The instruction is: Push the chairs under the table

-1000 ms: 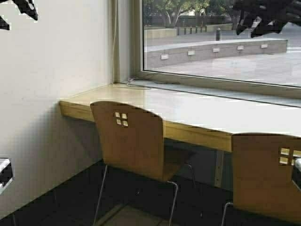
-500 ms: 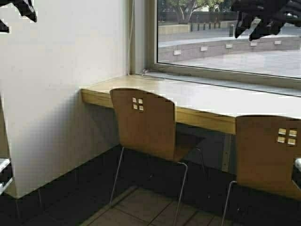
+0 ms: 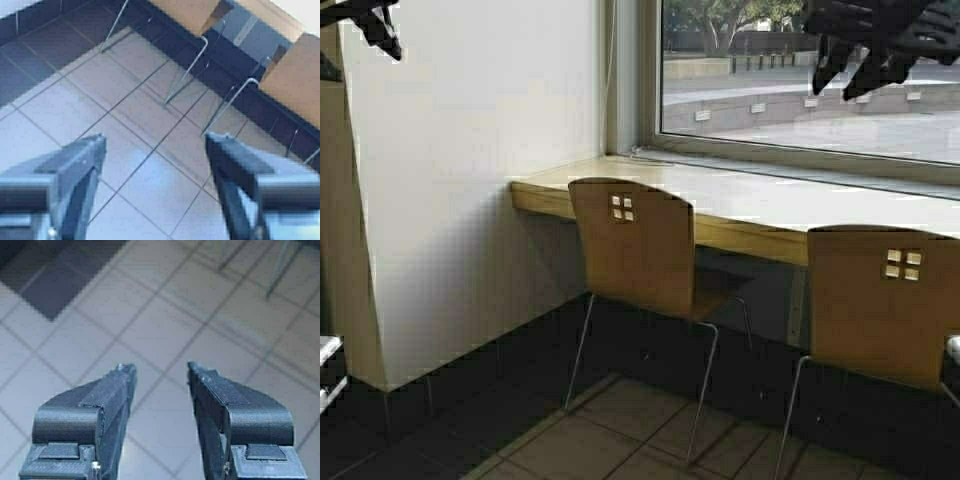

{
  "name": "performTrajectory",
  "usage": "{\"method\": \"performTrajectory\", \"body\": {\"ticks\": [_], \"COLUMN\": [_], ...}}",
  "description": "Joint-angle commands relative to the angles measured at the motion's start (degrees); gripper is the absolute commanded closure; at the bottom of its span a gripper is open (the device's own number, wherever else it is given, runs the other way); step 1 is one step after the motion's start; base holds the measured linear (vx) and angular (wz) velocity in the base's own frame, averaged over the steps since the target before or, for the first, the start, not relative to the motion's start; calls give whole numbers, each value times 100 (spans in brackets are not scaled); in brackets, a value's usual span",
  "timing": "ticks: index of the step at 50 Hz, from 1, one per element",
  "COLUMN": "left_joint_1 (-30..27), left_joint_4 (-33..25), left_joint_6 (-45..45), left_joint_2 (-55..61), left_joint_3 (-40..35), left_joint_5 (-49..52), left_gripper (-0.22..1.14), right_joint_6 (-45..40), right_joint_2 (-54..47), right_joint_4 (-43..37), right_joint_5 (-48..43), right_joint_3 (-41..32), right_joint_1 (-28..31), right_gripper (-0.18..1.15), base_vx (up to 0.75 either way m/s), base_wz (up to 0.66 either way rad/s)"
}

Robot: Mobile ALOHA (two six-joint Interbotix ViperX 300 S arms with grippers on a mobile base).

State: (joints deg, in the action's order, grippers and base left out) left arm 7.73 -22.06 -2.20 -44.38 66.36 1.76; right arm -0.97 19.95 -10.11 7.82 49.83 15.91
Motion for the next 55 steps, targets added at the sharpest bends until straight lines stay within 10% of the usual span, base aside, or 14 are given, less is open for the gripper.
{"method": "performTrajectory", "body": {"ticks": [1,55], "left_joint_1": [0,0], "left_joint_4": [0,-9], "left_joint_6": [9,44], "left_joint_2": [35,53], "left_joint_3": [-97,-70], "left_joint_5": [-35,220], "left_gripper": [-1,-1], "right_joint_6": [18,-70], "right_joint_2": [97,-360], "right_joint_4": [18,-141], "right_joint_5": [26,404], "right_joint_3": [-132,-290], "right_joint_1": [-18,-9], "right_gripper": [21,21], "base_vx": [-31,-19], "base_wz": [0,-29]}}
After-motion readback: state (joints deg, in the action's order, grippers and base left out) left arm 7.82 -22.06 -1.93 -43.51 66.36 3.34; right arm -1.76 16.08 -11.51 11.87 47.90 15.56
